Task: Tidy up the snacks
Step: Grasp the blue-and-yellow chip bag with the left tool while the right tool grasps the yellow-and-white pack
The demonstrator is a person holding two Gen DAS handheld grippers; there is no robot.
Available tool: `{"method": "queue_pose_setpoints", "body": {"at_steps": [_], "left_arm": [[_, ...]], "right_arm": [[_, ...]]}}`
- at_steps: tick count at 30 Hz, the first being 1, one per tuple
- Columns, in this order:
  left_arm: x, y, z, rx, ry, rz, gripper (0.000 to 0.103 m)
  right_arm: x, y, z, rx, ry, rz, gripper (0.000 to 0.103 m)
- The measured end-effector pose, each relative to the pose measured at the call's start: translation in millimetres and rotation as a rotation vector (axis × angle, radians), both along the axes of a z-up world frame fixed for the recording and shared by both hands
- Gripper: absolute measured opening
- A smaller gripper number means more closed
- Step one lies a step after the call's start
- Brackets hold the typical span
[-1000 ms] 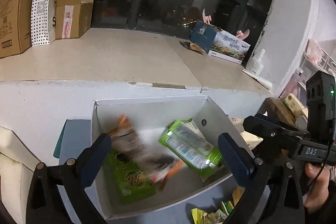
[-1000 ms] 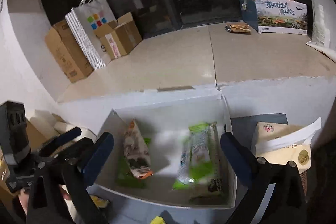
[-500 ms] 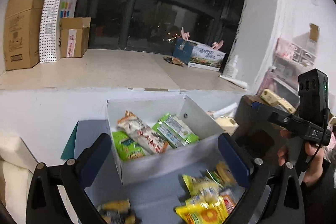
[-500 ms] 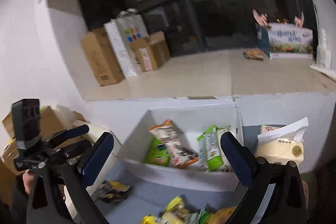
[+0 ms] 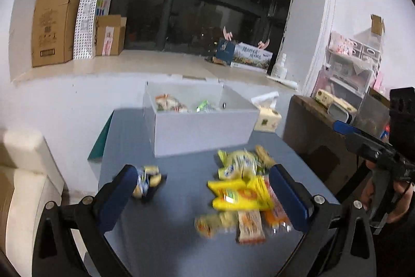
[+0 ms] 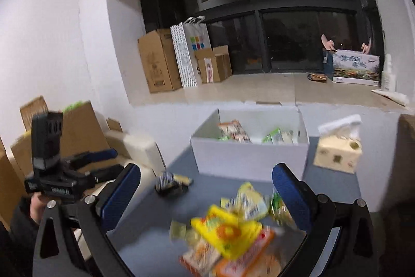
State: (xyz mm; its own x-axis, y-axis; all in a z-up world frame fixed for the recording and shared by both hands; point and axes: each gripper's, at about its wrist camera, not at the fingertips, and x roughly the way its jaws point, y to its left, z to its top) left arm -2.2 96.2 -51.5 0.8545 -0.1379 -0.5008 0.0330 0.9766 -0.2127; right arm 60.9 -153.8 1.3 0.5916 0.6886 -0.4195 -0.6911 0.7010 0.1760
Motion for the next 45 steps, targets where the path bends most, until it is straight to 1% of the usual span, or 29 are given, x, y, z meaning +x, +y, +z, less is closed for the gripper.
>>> {"method": "queue_pose_setpoints", "body": {"at_steps": [2, 5, 8, 12, 15, 16, 19, 23, 27, 28, 29, 31, 32, 34, 37, 39, 42, 43, 45], "left_arm": [[-7.0, -2.0, -7.8, 0.013, 0.019, -0.006, 0.103], [-7.0, -1.9, -17.2, 0.042, 0.046, -0.008, 0.103], [2.7, 3.5, -25.6, 0.057, 0.064, -0.004, 0.103], [32.1, 22.8, -43.2, 0.063, 0.133, 0.024, 0.103], [59.5, 40.1, -60.2, 0.043, 0.194, 0.061, 0.103], [67.3, 44.5, -65.5, 0.040, 0.209, 0.060, 0.103], [95.7, 58.3, -85.6, 0.070, 0.260, 0.030, 0.103], [126.7, 74.3, -112.1, 0.072, 0.350, -0.010, 0.103], [145.2, 71.0, -128.5, 0.111, 0.388, -0.052, 0.103], [148.8, 69.0, -131.9, 0.129, 0.395, -0.056, 0.101], [151.9, 66.7, -134.8, 0.144, 0.396, -0.059, 0.087], [154.2, 64.9, -134.8, 0.138, 0.387, -0.062, 0.076], [153.6, 64.6, -132.1, 0.125, 0.375, -0.060, 0.068], [150.4, 62.9, -127.0, 0.114, 0.363, -0.046, 0.061], [135.1, 60.6, -119.8, 0.066, 0.323, -0.037, 0.058], [120.6, 56.1, -110.0, 0.041, 0.277, -0.043, 0.058], [89.7, 47.1, -87.5, -0.002, 0.191, -0.043, 0.058], [81.0, 43.9, -80.8, -0.012, 0.170, -0.043, 0.058], [59.5, 35.1, -67.4, -0.029, 0.115, -0.051, 0.058]], "right_arm": [[-14.1, -5.2, -8.0, -0.020, -0.003, -0.012, 0.103], [-25.4, -10.9, -17.4, -0.071, 0.000, -0.028, 0.103], [-26.8, -19.7, -19.0, -0.069, -0.001, -0.053, 0.103], [-22.8, -27.1, -19.2, -0.054, 0.008, -0.064, 0.103], [-20.8, -25.7, -22.3, -0.060, 0.015, -0.063, 0.103], [-21.3, -24.6, -23.3, -0.063, 0.015, -0.064, 0.103], [-22.1, -20.7, -26.8, -0.079, 0.018, -0.055, 0.103], [-23.6, -19.5, -28.3, -0.089, 0.009, -0.049, 0.103], [-21.3, -16.5, -31.9, -0.097, 0.018, -0.049, 0.103], [-20.1, -14.9, -33.2, -0.101, 0.023, -0.049, 0.103], [-19.3, -13.9, -34.5, -0.105, 0.027, -0.047, 0.103], [-19.3, -11.5, -37.1, -0.117, 0.028, -0.045, 0.103], [-19.6, -11.2, -37.6, -0.119, 0.026, -0.044, 0.103], [-18.8, -11.4, -38.9, -0.122, 0.026, -0.042, 0.103], [-10.4, -12.3, -44.3, -0.120, 0.050, -0.045, 0.103], [0.1, -11.0, -50.8, -0.131, 0.086, -0.057, 0.103], [23.9, -2.7, -66.6, -0.178, 0.147, -0.059, 0.103], [35.2, 3.9, -74.3, -0.211, 0.163, -0.055, 0.103], [50.2, 14.3, -82.8, -0.248, 0.168, -0.041, 0.103]]}}
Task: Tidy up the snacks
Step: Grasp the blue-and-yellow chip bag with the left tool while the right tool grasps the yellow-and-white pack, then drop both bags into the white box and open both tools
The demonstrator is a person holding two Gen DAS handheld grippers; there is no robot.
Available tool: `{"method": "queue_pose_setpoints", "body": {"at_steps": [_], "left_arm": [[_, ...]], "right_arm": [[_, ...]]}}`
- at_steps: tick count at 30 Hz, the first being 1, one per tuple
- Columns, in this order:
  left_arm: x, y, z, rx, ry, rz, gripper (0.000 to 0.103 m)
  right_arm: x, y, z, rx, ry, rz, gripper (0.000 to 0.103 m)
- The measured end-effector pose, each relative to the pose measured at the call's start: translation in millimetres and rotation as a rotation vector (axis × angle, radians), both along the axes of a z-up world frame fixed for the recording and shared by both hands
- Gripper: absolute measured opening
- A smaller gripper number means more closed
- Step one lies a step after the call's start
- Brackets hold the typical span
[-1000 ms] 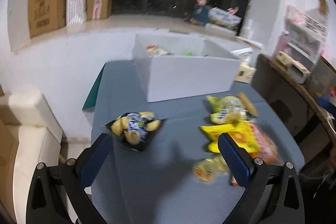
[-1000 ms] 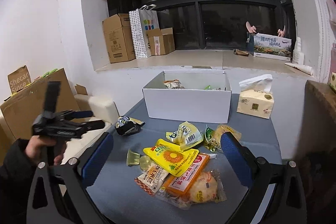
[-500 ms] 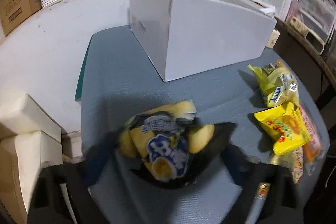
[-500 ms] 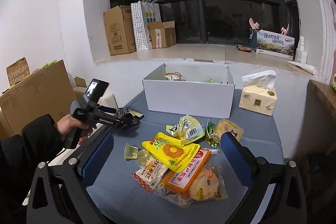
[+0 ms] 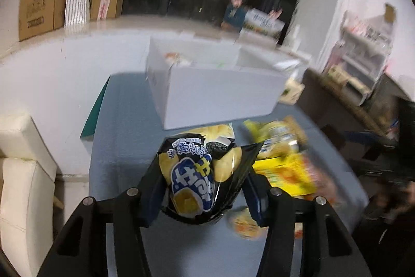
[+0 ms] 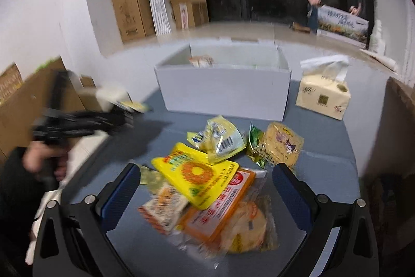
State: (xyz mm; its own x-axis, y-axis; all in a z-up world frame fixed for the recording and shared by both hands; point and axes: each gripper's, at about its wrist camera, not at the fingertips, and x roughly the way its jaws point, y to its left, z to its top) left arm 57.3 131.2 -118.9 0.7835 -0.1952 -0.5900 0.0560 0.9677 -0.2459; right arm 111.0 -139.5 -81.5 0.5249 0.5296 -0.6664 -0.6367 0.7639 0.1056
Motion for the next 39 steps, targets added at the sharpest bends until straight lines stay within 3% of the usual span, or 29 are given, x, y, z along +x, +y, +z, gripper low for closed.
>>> {"method": "queue_pose_setpoints", "body": {"at_steps": [6, 12, 14, 15, 17, 18, 19, 25, 31, 34, 39], "left_arm": [[-36.0, -12.3, 32.9, -0.036, -0.102, 0.004, 0.058], [-43.8, -12.9, 40.1, -0.043, -0.119, 0.000, 0.058], [-43.0, -11.4, 39.5, -0.053, -0.118, -0.001, 0.058], [-41.9, -12.0, 38.0, -0.053, -0.116, -0.001, 0.058], [-39.4, -12.6, 35.1, -0.047, -0.109, 0.002, 0.058], [-38.9, -12.5, 33.4, -0.051, -0.108, -0.002, 0.058], [-38.1, -12.7, 32.6, -0.057, -0.106, -0.006, 0.058], [-25.4, -13.2, 42.7, -0.075, -0.131, -0.009, 0.058], [23.6, -17.1, 80.6, -0.061, -0.185, -0.012, 0.058], [67.3, -18.2, 102.3, -0.042, -0.209, -0.006, 0.058], [153.7, -9.9, 116.0, -0.031, -0.168, 0.056, 0.058]], "right_arm": [[54.9, 40.2, -20.4, -0.067, 0.036, 0.061, 0.103], [92.6, 72.7, -44.0, -0.145, 0.093, 0.107, 0.103], [98.8, 81.4, -58.3, -0.209, 0.110, 0.110, 0.094], [102.8, 83.0, -66.2, -0.229, 0.132, 0.099, 0.076], [105.9, 75.0, -69.0, -0.173, 0.160, 0.100, 0.068], [105.9, 69.9, -65.8, -0.136, 0.173, 0.102, 0.056], [104.0, 64.3, -61.0, -0.103, 0.178, 0.104, 0.052], [72.2, 33.2, -17.9, 0.041, 0.092, 0.103, 0.051], [68.5, 19.5, 48.8, 0.153, -0.044, 0.044, 0.051], [97.6, 23.2, 75.5, 0.152, -0.109, -0.010, 0.051], [164.2, 39.3, 89.4, 0.162, -0.053, -0.074, 0.051]]}}
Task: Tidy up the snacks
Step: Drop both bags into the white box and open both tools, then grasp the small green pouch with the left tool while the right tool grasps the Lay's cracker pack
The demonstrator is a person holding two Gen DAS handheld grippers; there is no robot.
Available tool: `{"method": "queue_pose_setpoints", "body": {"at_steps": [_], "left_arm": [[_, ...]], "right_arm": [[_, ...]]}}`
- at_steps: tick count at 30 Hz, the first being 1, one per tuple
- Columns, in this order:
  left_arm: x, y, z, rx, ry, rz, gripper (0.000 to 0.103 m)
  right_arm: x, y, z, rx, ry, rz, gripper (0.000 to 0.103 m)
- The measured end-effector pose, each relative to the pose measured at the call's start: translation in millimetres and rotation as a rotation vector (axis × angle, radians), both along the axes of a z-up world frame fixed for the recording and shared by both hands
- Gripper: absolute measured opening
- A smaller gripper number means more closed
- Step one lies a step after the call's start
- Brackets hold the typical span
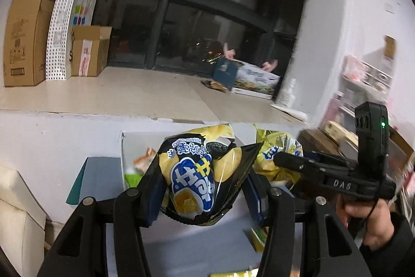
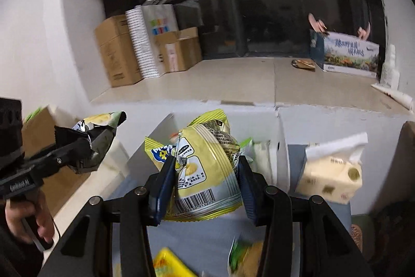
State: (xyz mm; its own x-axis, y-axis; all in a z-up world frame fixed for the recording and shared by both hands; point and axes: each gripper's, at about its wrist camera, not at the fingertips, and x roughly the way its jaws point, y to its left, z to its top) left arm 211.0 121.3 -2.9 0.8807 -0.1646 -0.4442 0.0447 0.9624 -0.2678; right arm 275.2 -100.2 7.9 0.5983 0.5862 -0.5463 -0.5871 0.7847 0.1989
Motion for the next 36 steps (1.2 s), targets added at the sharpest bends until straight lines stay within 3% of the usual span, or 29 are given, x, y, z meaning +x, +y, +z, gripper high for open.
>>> {"method": "queue_pose_setpoints", "body": {"at_steps": [4, 5, 6, 7, 8, 12, 18, 21, 25, 28, 36], "left_arm": [[53.7, 11.8, -15.7, -0.004, 0.083, 0.055, 0.066], [65.3, 15.7, -23.0, -0.006, 0.129, 0.076, 0.084], [73.4, 17.5, -29.1, 0.002, 0.163, 0.096, 0.097], [74.8, 18.8, -33.0, 0.005, 0.169, 0.101, 0.103], [73.7, 19.8, -36.4, 0.008, 0.167, 0.099, 0.103], [56.3, 20.8, -43.1, 0.007, 0.159, 0.078, 0.103], [13.1, 13.6, -36.3, 0.035, 0.147, 0.056, 0.103], [-21.8, 1.9, -30.4, 0.050, 0.116, 0.007, 0.103], [-74.3, -18.3, -30.5, 0.064, 0.083, -0.056, 0.103], [-111.1, -33.8, -37.7, 0.043, 0.064, -0.105, 0.103], [-178.0, -66.3, -71.5, -0.021, 0.079, -0.127, 0.103]], "right_arm": [[51.2, 18.8, -2.0, -0.013, 0.044, -0.031, 0.052], [66.1, 23.6, -3.5, -0.002, 0.071, -0.027, 0.055], [79.4, 26.7, -4.9, 0.010, 0.091, -0.043, 0.069], [86.2, 28.1, -5.1, 0.017, 0.102, -0.052, 0.097], [91.5, 29.0, -5.2, 0.020, 0.107, -0.067, 0.103], [87.8, 21.9, -5.8, 0.063, 0.131, -0.071, 0.103], [52.4, 1.4, -1.2, 0.077, 0.083, -0.051, 0.103], [18.9, -15.4, 4.3, 0.107, 0.072, 0.005, 0.103], [-32.3, -42.6, 9.2, 0.125, -0.007, 0.027, 0.103], [-75.1, -67.1, -1.8, 0.123, -0.025, 0.034, 0.103], [-153.5, -111.3, -71.0, -0.050, 0.055, -0.054, 0.103]]}}
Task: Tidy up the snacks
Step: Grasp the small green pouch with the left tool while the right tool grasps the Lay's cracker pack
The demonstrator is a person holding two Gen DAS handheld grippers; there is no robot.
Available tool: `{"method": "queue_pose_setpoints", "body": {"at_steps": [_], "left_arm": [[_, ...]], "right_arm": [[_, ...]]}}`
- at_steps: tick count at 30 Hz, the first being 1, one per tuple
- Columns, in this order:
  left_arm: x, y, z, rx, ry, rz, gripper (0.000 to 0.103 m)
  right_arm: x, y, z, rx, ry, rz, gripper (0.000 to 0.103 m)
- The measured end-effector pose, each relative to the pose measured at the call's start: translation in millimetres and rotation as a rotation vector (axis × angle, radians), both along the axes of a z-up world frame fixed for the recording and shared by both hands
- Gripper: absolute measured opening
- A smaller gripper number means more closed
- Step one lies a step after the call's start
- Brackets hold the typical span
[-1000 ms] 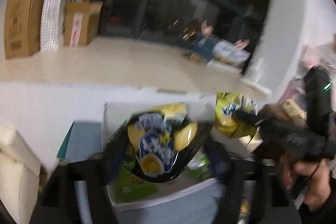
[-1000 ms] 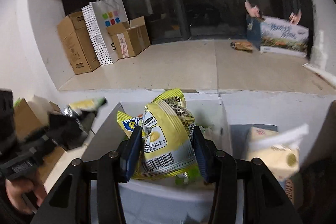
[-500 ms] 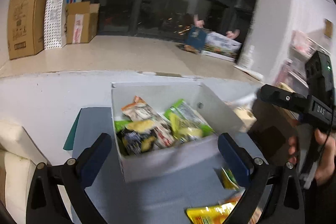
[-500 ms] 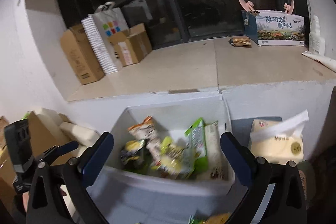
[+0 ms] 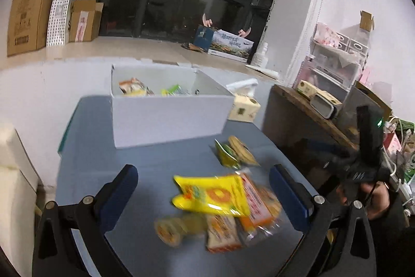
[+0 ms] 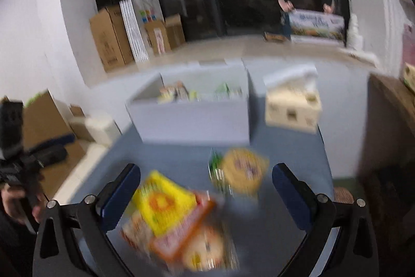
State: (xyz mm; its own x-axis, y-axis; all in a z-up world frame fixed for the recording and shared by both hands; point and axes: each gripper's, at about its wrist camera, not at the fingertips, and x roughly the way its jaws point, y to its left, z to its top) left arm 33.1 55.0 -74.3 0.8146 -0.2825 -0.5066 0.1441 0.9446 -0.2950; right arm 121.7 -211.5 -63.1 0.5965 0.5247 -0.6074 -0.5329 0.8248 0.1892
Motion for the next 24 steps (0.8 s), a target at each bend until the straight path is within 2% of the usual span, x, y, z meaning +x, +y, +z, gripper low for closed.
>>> {"method": "queue_pose_setpoints", "body": {"at_steps": [3, 7, 10, 14, 17, 19, 22, 23, 24], "left_arm": [[-11.0, -10.7, -6.7, -0.002, 0.021, -0.013, 0.103], [-12.0, -20.1, -7.9, 0.006, 0.030, -0.034, 0.103], [-9.9, -26.6, -7.2, 0.014, 0.029, -0.059, 0.103], [-8.6, -29.4, -9.6, 0.015, 0.036, -0.069, 0.103], [-7.6, -28.3, -12.5, 0.018, 0.048, -0.066, 0.103], [-6.3, -26.9, -14.4, 0.018, 0.057, -0.065, 0.103], [-4.8, -22.5, -17.6, 0.005, 0.065, -0.055, 0.103], [-4.5, -21.3, -18.7, 0.001, 0.068, -0.052, 0.103], [-4.0, -20.6, -19.2, 0.000, 0.070, -0.049, 0.103]], "right_arm": [[-9.3, -5.6, -20.3, -0.055, 0.036, -0.021, 0.103], [6.4, -5.5, -36.9, -0.024, 0.120, -0.041, 0.103], [32.9, -1.0, -49.4, -0.012, 0.192, -0.070, 0.103], [87.8, 5.8, -68.1, 0.091, 0.312, -0.104, 0.103], [126.0, 14.9, -84.0, 0.096, 0.388, -0.150, 0.103], [140.8, 22.7, -93.0, 0.084, 0.413, -0.152, 0.103], [153.0, 33.9, -109.9, 0.007, 0.434, -0.179, 0.103], [152.1, 33.6, -108.8, 0.017, 0.407, -0.184, 0.102], [150.3, 33.3, -108.2, 0.034, 0.399, -0.178, 0.095]]}}
